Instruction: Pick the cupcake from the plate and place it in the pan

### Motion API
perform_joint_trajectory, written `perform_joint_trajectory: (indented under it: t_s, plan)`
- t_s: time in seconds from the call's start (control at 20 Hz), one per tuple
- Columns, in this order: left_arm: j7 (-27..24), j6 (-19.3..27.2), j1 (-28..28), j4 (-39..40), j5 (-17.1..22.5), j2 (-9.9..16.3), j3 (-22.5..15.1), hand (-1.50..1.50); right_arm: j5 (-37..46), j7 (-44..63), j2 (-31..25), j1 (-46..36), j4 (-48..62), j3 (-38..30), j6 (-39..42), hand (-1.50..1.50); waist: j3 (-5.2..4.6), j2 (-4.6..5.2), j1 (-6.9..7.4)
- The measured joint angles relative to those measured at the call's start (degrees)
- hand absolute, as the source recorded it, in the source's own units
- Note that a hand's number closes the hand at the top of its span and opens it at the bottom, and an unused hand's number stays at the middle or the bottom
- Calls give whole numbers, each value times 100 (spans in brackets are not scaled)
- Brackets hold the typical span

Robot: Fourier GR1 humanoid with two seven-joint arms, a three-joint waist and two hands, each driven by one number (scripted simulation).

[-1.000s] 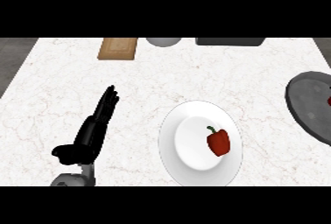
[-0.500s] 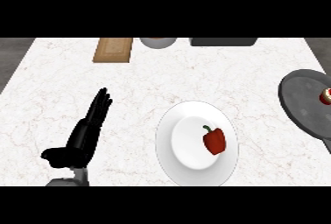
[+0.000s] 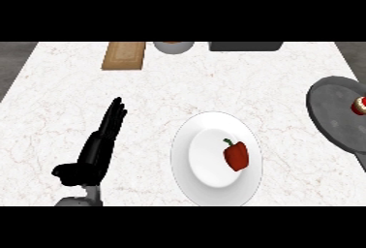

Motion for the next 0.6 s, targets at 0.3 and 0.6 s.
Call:
perform_joint_trajectory:
  t_s: [0.3, 0.6]
  plan:
    - [174, -131, 102, -278, 82, 80, 42, 0, -295, 233, 426, 931, -1233, 192, 99, -150, 3, 12, 33]
    - [-13, -168, 86, -91, 27, 38, 75, 0, -300, 525, 805, 1426, -2054, 549, -151, -150, 5, 20, 50]
